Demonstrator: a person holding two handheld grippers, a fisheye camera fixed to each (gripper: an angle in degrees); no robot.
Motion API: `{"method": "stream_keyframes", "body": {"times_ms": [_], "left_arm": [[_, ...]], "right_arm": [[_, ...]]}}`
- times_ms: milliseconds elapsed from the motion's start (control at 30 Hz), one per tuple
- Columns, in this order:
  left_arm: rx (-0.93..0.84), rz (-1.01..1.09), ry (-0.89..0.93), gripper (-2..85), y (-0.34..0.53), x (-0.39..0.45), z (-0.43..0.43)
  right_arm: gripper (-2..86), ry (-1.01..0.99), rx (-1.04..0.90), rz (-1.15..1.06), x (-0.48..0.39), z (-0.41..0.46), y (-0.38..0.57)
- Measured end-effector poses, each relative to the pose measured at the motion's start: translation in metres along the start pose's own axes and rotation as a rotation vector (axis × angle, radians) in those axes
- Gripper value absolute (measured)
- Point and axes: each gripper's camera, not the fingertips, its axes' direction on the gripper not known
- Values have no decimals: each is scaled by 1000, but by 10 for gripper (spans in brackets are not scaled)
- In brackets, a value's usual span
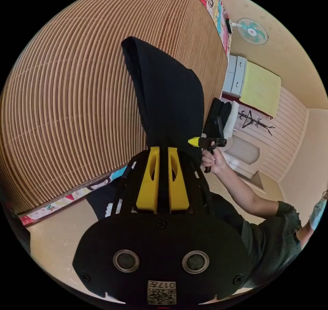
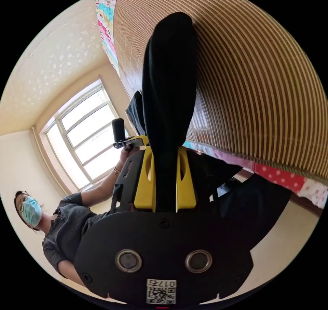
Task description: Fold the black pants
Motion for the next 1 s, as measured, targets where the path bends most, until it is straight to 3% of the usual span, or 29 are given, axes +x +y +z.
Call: {"method": "stream_keyframes", "body": {"times_ms": [167,300,633,767,833,933,1000], "left_arm": [[-30,59,96,48,9,66,39],[-55,152,181,49,-25,153,105],[-72,427,319,47,-136,457,321],[-90,385,286,48,-182,532,434],[-140,277,250,50,-199,536,490],[-255,228,44,53,-214,529,562],[-256,243,-1,48,-209,509,569]], "right_arm": [[91,-72,68,-27,-24,-85,80],[90,-16,170,-99,-53,-174,137],[95,421,429,-295,-161,-448,298],[109,597,487,-130,-144,-516,302],[116,682,522,13,-117,-529,291],[119,845,543,349,-56,-520,270],[118,870,575,382,-35,-504,269]]}}
